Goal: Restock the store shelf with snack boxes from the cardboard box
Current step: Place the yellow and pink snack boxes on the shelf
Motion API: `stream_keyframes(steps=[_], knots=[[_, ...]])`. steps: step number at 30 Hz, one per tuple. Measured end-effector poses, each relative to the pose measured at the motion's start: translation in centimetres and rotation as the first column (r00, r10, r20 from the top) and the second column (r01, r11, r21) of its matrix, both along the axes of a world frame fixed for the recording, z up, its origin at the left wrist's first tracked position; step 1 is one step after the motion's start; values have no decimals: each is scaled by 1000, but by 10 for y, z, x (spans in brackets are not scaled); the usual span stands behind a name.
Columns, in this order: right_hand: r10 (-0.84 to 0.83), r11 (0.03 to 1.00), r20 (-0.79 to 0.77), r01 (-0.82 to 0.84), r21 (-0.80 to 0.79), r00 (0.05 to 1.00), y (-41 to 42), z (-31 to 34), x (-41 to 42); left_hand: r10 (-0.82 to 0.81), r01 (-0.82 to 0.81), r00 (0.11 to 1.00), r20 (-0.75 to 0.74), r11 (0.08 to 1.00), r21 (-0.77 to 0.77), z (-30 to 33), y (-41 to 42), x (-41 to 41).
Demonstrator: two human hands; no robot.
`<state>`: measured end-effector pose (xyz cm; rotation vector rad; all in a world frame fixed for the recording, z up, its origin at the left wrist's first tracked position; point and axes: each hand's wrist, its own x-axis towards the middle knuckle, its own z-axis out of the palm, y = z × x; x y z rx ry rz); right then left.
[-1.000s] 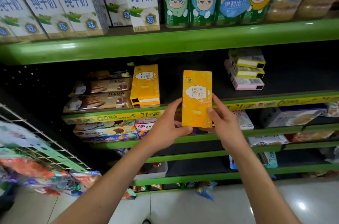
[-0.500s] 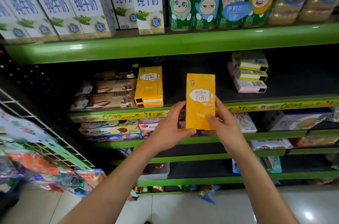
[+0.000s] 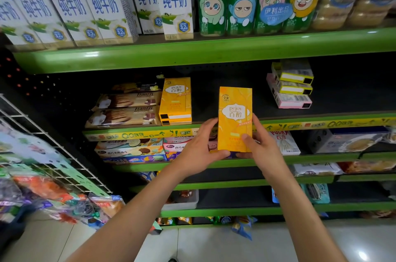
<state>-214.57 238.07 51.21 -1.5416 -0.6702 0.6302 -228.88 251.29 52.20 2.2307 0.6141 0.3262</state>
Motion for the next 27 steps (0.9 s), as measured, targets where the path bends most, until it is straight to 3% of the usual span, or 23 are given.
stream_keyframes(steps=[21,27], knots=[[-63,998,-39,62,-7,997,-3,7,0,23,-23,1000,12,999,-28,2,-3,1],[-38,997,-17,39,64,999,6,26,-8,38,-38,993,114,999,1,27,0,-6]])
